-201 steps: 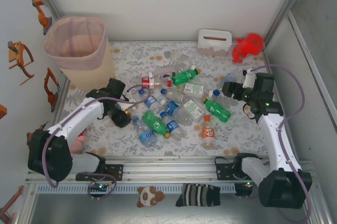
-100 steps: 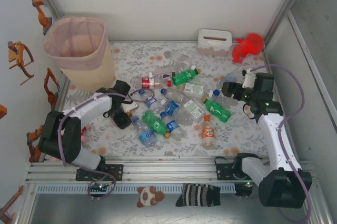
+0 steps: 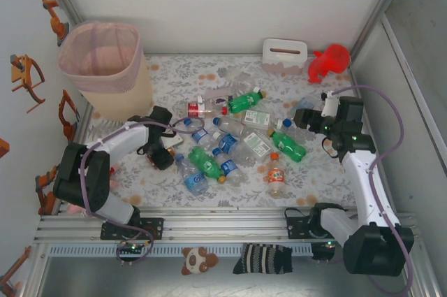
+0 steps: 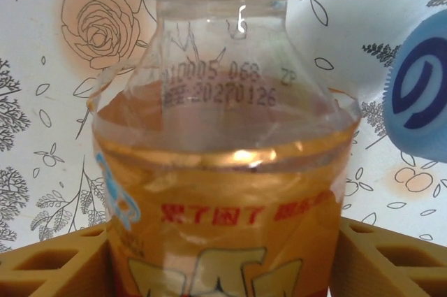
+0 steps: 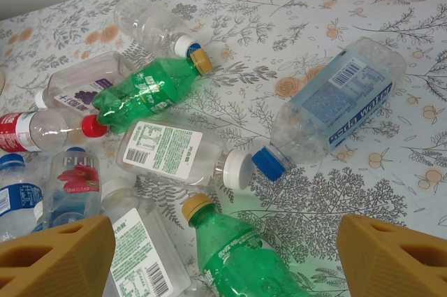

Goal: Put the plastic bottles in the bin

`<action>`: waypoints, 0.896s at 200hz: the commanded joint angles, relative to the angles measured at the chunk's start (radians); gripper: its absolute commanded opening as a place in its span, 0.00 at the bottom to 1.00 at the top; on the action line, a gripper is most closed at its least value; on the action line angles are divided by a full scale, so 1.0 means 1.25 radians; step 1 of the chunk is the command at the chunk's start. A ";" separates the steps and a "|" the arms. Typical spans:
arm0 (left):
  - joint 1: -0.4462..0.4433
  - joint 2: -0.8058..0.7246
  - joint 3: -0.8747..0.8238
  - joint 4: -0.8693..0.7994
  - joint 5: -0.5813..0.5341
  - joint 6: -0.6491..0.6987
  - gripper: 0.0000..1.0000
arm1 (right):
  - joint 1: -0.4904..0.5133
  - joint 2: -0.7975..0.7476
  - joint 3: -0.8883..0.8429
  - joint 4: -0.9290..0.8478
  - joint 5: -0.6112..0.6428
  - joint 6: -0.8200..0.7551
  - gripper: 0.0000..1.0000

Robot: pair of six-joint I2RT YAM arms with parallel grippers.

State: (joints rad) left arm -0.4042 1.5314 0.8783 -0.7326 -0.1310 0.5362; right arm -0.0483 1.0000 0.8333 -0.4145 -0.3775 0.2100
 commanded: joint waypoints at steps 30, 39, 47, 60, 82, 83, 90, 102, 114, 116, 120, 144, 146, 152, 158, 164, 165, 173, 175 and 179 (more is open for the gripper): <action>0.014 -0.004 0.023 -0.016 0.023 0.005 0.61 | 0.007 -0.011 0.001 -0.006 -0.009 0.005 0.82; 0.017 -0.008 0.024 -0.016 0.021 0.003 0.60 | 0.007 -0.012 0.002 -0.006 -0.010 0.005 0.82; 0.018 -0.012 0.026 -0.016 0.018 0.001 0.60 | 0.007 -0.013 0.002 -0.007 -0.012 0.005 0.82; 0.022 -0.023 0.026 -0.015 0.017 -0.002 0.60 | 0.007 -0.016 0.002 -0.006 -0.013 0.006 0.82; 0.030 -0.056 0.024 -0.005 0.027 -0.007 0.60 | 0.007 -0.020 0.002 -0.006 -0.015 0.007 0.82; 0.030 -0.057 0.024 -0.005 0.027 -0.007 0.60 | 0.007 -0.021 0.002 -0.006 -0.014 0.007 0.82; 0.033 -0.071 0.023 -0.001 0.033 -0.009 0.60 | 0.007 -0.022 0.002 -0.007 -0.015 0.007 0.82; 0.039 -0.096 0.022 0.005 0.046 -0.013 0.60 | 0.007 -0.025 0.003 -0.008 -0.015 0.007 0.82; 0.044 -0.123 0.023 0.014 0.059 -0.017 0.60 | 0.007 -0.027 0.008 -0.010 -0.017 0.009 0.82; 0.045 -0.128 0.023 0.015 0.062 -0.018 0.60 | 0.007 -0.027 0.008 -0.011 -0.017 0.008 0.82; 0.046 -0.135 0.024 0.018 0.067 -0.020 0.60 | 0.007 -0.028 0.010 -0.012 -0.019 0.009 0.82; 0.057 -0.199 0.032 0.034 0.102 -0.038 0.60 | 0.008 -0.036 0.023 -0.027 -0.022 0.008 0.82; 0.058 -0.204 0.034 0.036 0.105 -0.039 0.60 | 0.008 -0.038 0.023 -0.028 -0.021 0.008 0.82; 0.060 -0.221 0.038 0.040 0.114 -0.046 0.60 | 0.008 -0.041 0.023 -0.029 -0.021 0.008 0.82; 0.062 -0.237 0.042 0.044 0.123 -0.053 0.60 | 0.008 -0.044 0.025 -0.032 -0.020 0.010 0.82; 0.065 -0.256 0.048 0.052 0.134 -0.060 0.59 | 0.008 -0.046 0.028 -0.036 -0.018 0.009 0.82; 0.065 -0.258 0.049 0.052 0.135 -0.062 0.59 | 0.008 -0.046 0.028 -0.036 -0.017 0.009 0.82; 0.070 -0.281 0.054 0.065 0.146 -0.073 0.59 | 0.008 -0.048 0.029 -0.041 -0.016 0.010 0.82; 0.070 -0.286 0.056 0.067 0.149 -0.076 0.59 | 0.008 -0.049 0.030 -0.041 -0.016 0.011 0.82; 0.073 -0.297 0.059 0.074 0.155 -0.082 0.59 | 0.009 -0.051 0.031 -0.044 -0.015 0.010 0.82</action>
State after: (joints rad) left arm -0.3290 1.2407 0.9054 -0.6884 -0.0177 0.4892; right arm -0.0479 0.9623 0.8333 -0.4385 -0.3851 0.2108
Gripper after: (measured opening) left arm 0.594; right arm 0.820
